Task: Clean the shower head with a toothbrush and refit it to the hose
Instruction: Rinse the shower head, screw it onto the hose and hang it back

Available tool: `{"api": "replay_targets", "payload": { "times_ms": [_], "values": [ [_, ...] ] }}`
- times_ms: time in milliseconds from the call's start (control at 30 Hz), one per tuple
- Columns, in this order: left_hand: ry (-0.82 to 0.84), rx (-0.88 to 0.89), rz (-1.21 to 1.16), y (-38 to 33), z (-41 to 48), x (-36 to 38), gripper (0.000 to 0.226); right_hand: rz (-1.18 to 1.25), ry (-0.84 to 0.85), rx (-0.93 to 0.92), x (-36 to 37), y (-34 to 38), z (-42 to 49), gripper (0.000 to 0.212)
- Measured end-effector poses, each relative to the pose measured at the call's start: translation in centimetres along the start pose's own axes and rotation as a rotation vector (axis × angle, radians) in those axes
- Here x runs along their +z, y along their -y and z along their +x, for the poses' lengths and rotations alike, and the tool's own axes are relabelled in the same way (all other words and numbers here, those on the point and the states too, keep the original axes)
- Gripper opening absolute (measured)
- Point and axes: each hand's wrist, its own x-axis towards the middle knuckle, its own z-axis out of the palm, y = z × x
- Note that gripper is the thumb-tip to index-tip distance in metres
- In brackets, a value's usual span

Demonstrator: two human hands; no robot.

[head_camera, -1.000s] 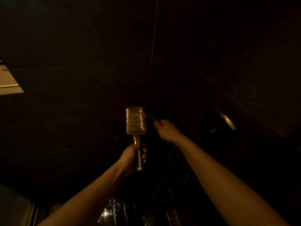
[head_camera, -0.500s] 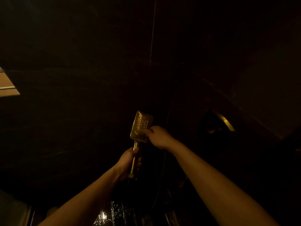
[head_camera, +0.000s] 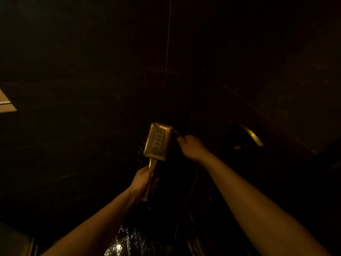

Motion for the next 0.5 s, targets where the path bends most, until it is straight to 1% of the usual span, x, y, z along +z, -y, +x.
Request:
{"api": "replay_targets", "payload": {
  "times_ms": [100,133,167,200,267,300,367,433,467,500],
  "values": [
    [-0.004,0.013,0.003,-0.2,-0.1,0.4,0.048,-0.025,0.207,-0.007,1.7,-0.1,-1.3,0.029],
    [-0.009,0.017,0.006,-0.2,-0.1,0.7,0.048,-0.019,0.236,-0.041,2.6,0.3,-1.5,0.028],
    [-0.012,0.021,0.009,-0.2,-0.1,0.9,0.05,-0.009,0.222,-0.075,3.0,0.7,-1.4,0.028],
    [-0.01,0.024,0.014,-0.3,-0.2,1.1,0.051,0.006,0.174,-0.087,2.9,1.1,-1.1,0.028],
    [0.011,0.029,0.033,-0.6,-0.4,1.2,0.05,0.027,0.064,-0.052,1.4,0.9,-0.3,0.031],
    [0.019,0.035,0.042,-0.8,-0.5,1.2,0.048,0.018,0.036,-0.015,0.6,0.3,0.0,0.031],
    [0.028,0.05,0.047,-1.1,-0.6,1.2,0.045,-0.045,0.072,0.037,0.4,-1.2,-0.1,0.029],
    [0.026,0.062,0.048,-1.3,-0.5,1.7,0.045,-0.07,0.172,0.026,2.0,-1.8,-0.7,0.027],
    [0.023,0.065,0.052,-1.3,-0.5,1.9,0.044,-0.058,0.186,0.004,2.7,-1.7,-0.8,0.028],
    [0.023,0.068,0.055,-1.2,-0.4,2.2,0.044,-0.037,0.163,-0.019,3.1,-1.4,-0.6,0.03]
  ]
}}
